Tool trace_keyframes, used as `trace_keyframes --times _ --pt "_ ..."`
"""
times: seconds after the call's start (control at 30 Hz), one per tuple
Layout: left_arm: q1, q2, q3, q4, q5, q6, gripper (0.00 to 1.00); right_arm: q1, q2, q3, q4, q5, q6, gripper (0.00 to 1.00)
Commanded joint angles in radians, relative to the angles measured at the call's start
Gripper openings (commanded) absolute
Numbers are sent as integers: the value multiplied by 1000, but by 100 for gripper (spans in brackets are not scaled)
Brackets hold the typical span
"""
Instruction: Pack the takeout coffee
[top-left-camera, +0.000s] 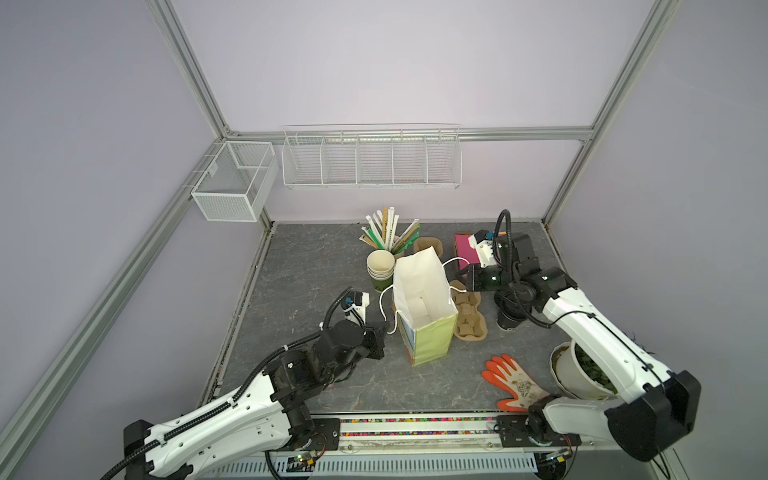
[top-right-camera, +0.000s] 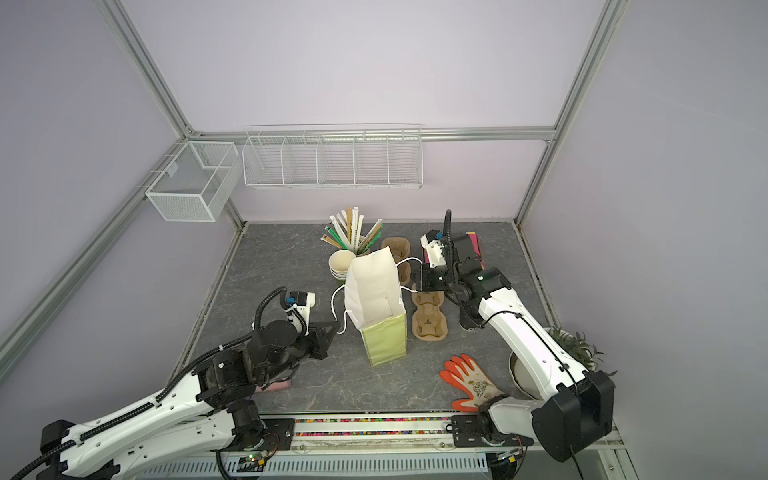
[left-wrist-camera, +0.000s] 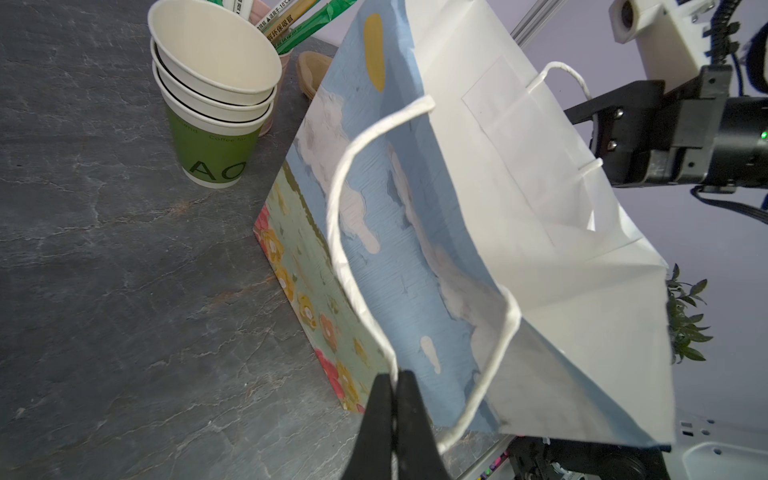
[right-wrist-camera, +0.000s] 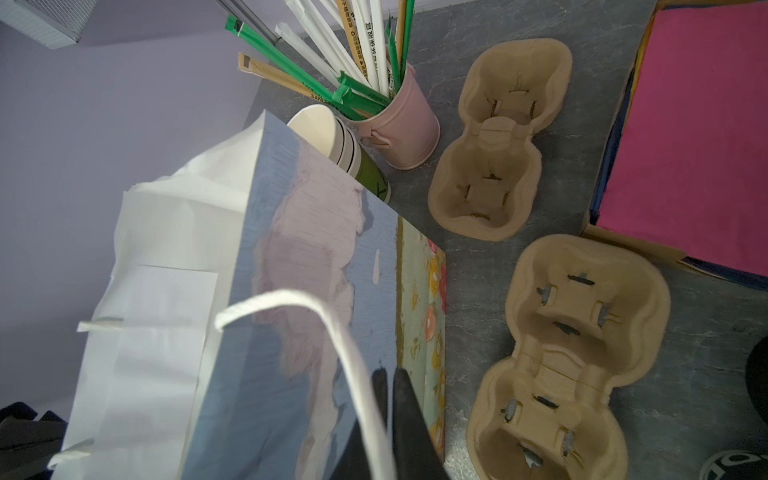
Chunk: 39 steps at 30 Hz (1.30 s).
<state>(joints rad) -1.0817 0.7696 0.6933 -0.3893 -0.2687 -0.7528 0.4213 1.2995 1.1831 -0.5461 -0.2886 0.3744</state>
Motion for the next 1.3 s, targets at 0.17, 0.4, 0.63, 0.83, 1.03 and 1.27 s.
trace_keyframes --times 0.17,0.4,0.63,0.83,1.03,1.27 --pt "3 5 1 14 5 -5 0 -3 51 -12 28 -60 15 10" --pt "2 14 31 12 0 -1 1 -3 16 57 -36 1 -16 21" --pt "3 4 93 -21 -16 18 21 -3 20 144 -118 74 -58 39" --pt "3 -10 153 -52 -34 39 39 -4 15 225 -167 68 -76 52" --pt "2 -6 189 -58 -34 51 49 -4 7 259 -188 23 -87 62" --pt "3 -1 282 -93 -59 105 55 -3 -40 294 -175 -34 -92 71"
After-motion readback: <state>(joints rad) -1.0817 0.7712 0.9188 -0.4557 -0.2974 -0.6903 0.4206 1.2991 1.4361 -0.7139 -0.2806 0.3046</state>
